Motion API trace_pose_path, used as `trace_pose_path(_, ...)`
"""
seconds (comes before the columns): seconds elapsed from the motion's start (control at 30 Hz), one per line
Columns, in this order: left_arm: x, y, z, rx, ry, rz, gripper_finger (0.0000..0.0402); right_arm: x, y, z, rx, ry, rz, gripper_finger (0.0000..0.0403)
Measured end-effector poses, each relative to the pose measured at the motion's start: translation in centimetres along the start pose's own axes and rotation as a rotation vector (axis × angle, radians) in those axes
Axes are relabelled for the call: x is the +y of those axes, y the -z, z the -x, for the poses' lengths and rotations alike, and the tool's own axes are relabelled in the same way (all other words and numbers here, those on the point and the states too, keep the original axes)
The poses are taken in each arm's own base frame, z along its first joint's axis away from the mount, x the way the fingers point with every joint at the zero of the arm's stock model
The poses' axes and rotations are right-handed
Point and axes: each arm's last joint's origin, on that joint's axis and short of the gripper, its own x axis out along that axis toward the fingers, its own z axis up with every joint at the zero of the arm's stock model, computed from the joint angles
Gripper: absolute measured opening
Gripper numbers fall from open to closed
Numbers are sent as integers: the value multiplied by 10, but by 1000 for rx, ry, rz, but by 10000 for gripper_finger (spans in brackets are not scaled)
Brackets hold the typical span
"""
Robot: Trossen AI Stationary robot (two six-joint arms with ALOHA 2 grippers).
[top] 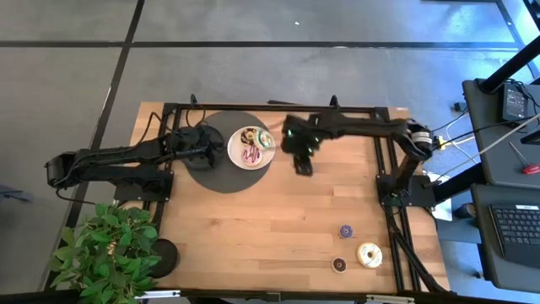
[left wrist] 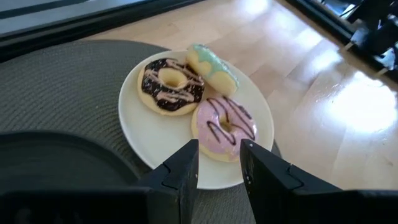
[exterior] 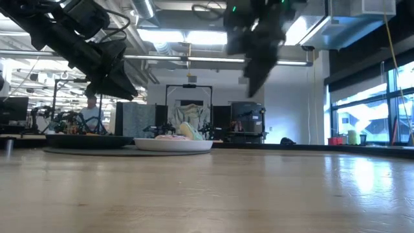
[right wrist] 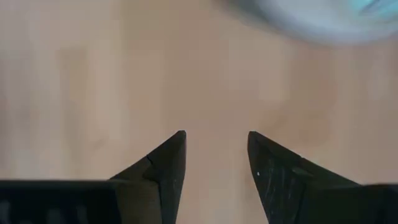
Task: Pick & Place donuts
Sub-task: Put the small violet donut on the black plate
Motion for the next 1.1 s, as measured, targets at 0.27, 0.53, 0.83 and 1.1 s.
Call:
trace_pose_path(0.27, -3, 2, 0, 10, 14, -10, 114, 87, 20, -1, 221, -46, -91, 173)
trace_pose_path(0.53, -6, 3, 1, 20, 35, -31, 114, 133, 57, -31, 397, 43, -90, 162)
trace_pose_path(0.83, -7, 4, 1, 19, 37, -79, 114, 166, 100, -55, 560, 72, -126, 137)
trace_pose_path(1.1, -7, 4, 1, 19, 37, -87, 114, 195, 132, -70, 602, 87, -17, 130)
